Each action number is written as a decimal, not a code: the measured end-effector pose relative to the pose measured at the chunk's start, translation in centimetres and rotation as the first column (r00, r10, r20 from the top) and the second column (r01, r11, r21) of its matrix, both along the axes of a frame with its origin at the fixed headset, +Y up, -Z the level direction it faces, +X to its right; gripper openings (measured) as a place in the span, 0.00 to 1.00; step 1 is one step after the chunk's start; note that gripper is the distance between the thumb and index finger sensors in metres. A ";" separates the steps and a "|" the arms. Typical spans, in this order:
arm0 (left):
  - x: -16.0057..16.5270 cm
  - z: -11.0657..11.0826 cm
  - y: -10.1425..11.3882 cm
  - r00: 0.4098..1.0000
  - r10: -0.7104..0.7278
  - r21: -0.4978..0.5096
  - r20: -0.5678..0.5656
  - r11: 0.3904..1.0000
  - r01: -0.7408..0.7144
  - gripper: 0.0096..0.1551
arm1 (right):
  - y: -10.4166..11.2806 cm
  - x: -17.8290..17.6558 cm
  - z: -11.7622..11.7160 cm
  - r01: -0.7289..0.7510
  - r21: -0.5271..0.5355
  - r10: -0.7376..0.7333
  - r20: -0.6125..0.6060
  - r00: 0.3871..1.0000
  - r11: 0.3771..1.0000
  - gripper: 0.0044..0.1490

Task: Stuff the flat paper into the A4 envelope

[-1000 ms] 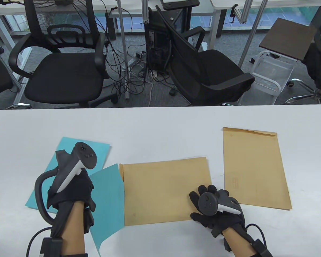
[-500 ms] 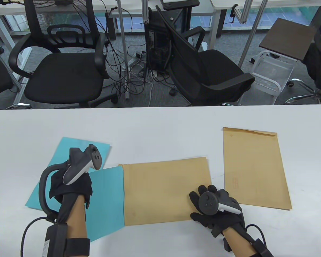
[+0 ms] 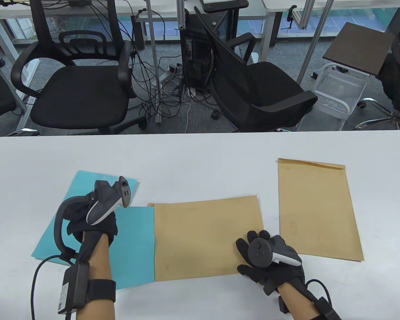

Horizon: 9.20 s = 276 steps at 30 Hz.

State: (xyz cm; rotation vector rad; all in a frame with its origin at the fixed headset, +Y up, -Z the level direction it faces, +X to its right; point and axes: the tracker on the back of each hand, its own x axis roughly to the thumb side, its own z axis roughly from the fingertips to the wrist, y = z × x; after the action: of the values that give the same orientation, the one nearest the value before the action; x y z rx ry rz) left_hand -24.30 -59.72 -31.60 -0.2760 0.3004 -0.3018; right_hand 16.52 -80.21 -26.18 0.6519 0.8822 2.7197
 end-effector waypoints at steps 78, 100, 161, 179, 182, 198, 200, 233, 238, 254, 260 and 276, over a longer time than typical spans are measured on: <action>-0.3 -6.1 -8.8 0.894 0.448 -0.114 0.023 0.889 -0.443 0.24 | -0.2 0.2 -0.3 0.051 -0.024 -0.050 0.038 0.998 0.998 0.48; 1.0 -6.4 -10.1 0.900 0.435 -0.130 0.040 0.895 -0.427 0.23 | -0.2 0.3 -0.3 0.065 -0.034 -0.064 0.038 0.997 0.997 0.48; 2.6 -6.1 -12.8 0.862 0.496 0.075 0.107 0.860 -0.504 0.27 | -0.3 0.3 -0.4 0.067 -0.061 -0.066 0.026 0.998 0.996 0.49; 3.7 -5.9 -14.3 0.869 0.474 0.082 0.143 0.869 -0.488 0.30 | -0.3 0.3 -0.4 0.069 -0.064 -0.067 0.025 0.997 0.996 0.49; 3.9 -5.9 -14.4 0.869 0.472 0.089 0.148 0.869 -0.487 0.30 | -0.3 0.3 -0.4 0.069 -0.064 -0.067 0.025 0.997 0.996 0.49; 5.1 -6.2 -14.8 0.884 0.443 0.097 0.151 0.883 -0.459 0.31 | -0.4 0.3 -0.4 0.069 -0.064 -0.068 0.023 0.997 0.996 0.50; 5.1 -6.2 -14.9 0.886 0.440 0.095 0.146 0.886 -0.455 0.31 | -0.4 0.3 -0.4 0.069 -0.063 -0.068 0.023 0.997 0.996 0.50; 6.1 -4.2 -13.3 0.953 0.075 0.036 0.292 0.995 -0.089 0.39 | -0.6 0.7 -0.3 0.096 -0.070 -0.094 0.021 0.995 0.993 0.52; 4.8 -1.1 -13.0 0.972 0.118 -0.167 0.204 0.982 -0.084 0.30 | -0.6 0.7 -0.3 0.097 -0.071 -0.096 0.020 0.995 0.993 0.52; 5.3 1.2 -14.7 0.956 0.285 -0.321 0.062 0.913 -0.251 0.31 | -0.3 0.8 -0.3 0.146 -0.038 -0.146 0.012 0.989 0.989 0.56; 5.9 0.8 -14.7 0.929 0.368 -0.345 0.051 0.879 -0.329 0.34 | -0.2 0.9 -0.4 0.180 -0.052 -0.179 0.019 0.984 0.982 0.57; 5.3 0.0 -14.4 0.860 0.509 -0.385 -0.033 0.788 -0.481 0.39 | -0.6 0.9 -0.4 0.143 -0.067 -0.143 0.000 0.990 0.987 0.58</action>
State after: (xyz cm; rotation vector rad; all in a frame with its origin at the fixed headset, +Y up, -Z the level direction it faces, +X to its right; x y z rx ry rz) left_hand -18.99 -74.13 -31.56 -0.7166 0.0832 0.1609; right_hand 17.38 -80.81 -26.54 0.6810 0.8876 2.5517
